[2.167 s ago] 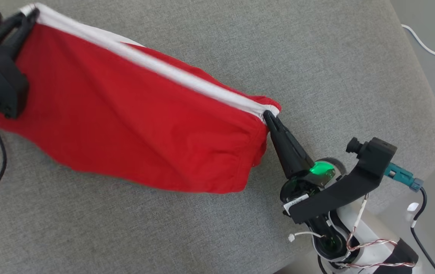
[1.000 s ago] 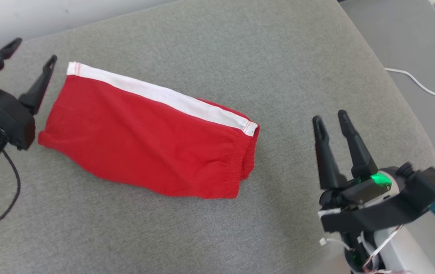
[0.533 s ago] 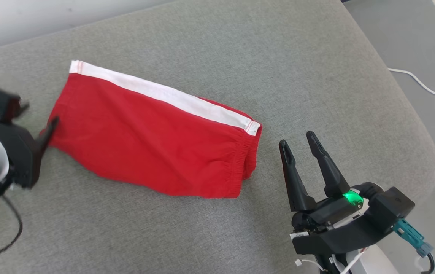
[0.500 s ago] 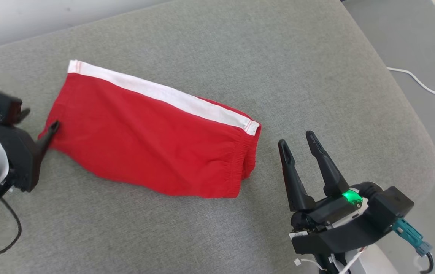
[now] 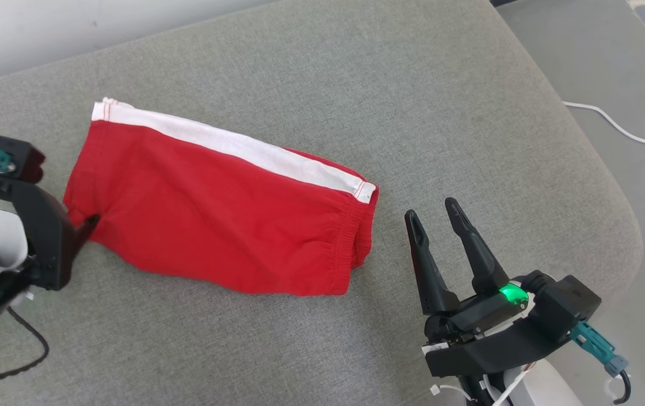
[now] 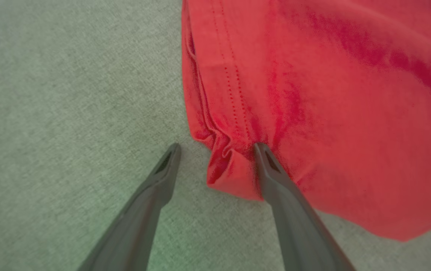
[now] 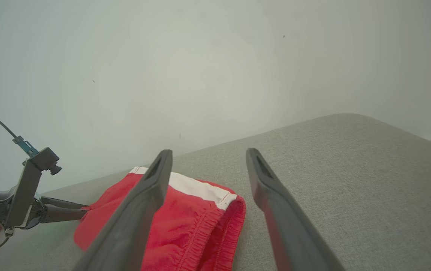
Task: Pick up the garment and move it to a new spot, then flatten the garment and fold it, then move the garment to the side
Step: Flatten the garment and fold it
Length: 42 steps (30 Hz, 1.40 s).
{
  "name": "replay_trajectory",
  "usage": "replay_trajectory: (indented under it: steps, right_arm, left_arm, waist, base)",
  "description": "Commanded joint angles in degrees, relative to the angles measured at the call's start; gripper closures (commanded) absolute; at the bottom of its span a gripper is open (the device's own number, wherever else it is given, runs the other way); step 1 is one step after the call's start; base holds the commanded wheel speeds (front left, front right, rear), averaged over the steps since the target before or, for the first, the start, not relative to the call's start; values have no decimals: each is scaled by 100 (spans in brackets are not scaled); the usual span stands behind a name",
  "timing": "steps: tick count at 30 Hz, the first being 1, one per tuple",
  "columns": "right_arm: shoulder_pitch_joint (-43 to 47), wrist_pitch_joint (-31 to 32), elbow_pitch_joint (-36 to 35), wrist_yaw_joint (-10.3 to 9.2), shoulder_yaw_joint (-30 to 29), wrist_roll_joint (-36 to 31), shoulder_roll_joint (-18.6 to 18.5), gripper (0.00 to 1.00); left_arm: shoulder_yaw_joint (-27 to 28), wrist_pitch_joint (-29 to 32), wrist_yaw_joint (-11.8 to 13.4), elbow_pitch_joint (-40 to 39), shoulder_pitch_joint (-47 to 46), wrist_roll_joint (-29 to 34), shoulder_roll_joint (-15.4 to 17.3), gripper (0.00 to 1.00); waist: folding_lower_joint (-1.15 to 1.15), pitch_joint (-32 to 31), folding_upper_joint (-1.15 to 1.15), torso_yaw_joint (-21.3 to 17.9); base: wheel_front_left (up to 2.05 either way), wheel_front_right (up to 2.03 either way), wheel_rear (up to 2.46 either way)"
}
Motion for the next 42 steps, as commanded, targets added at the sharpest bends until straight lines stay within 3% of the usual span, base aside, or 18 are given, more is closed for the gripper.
replay_trajectory:
  steps: [1, 2, 3, 4, 5, 14, 20, 31, 42]
  right_arm:
    - [14, -4, 15, -13, 26, -17, -10, 0]
    - [-4, -4, 19, -13, 51, -34, -12, 0]
    - [-14, -3, 26, -12, 68, -49, -14, 0]
    - [-23, -4, 36, -12, 70, -44, -25, 0]
    - [-31, -4, 43, -12, 70, -39, -40, 0]
    - [52, -4, 128, -12, 42, -18, -94, 0]
    - [238, -4, 172, -12, -93, -40, -163, 0]
    - [720, -3, 218, -13, -586, -114, -206, 0]
    - [1069, -3, 354, -12, -954, -246, -291, 0]
  left_arm:
    - [-121, 284, 26, -62, 272, -88, -80, 0]
    - [-122, 333, 35, -135, 274, -98, -91, 0]
    - [-79, 283, 80, -182, 263, -122, -100, 19]
    - [-60, 243, 70, -233, 252, -115, -112, 80]
    - [-53, 207, 77, -263, 241, -101, -111, 100]
    - [59, -535, 70, -339, 177, 220, -84, 100]
    - [119, -973, 160, -729, 461, 175, -104, 100]
    - [87, -1554, 900, -1965, 1511, 41, 189, 100]
    - [121, -2233, 1662, -2856, 2569, -259, 254, 100]
  waist:
    - [1, -52, 1, 27]
    - [1, -62, 1, 25]
    - [1, -71, 1, 22]
    - [1, -82, 1, 23]
    - [1, -91, 1, 27]
    - [1, -249, 1, 193]
    - [1, -524, 1, 568]
    - [1, -946, 1, 1415]
    - [1, -1012, 1, 1820]
  base:
    - [0, 0, 0]
    - [0, 0, 0]
    - [0, 0, 0]
    - [0, 0, 0]
    - [0, 0, 0]
    - [0, 0, 0]
    - [0, 0, 0]
    - [0, 0, 0]
    - [0, 0, 0]
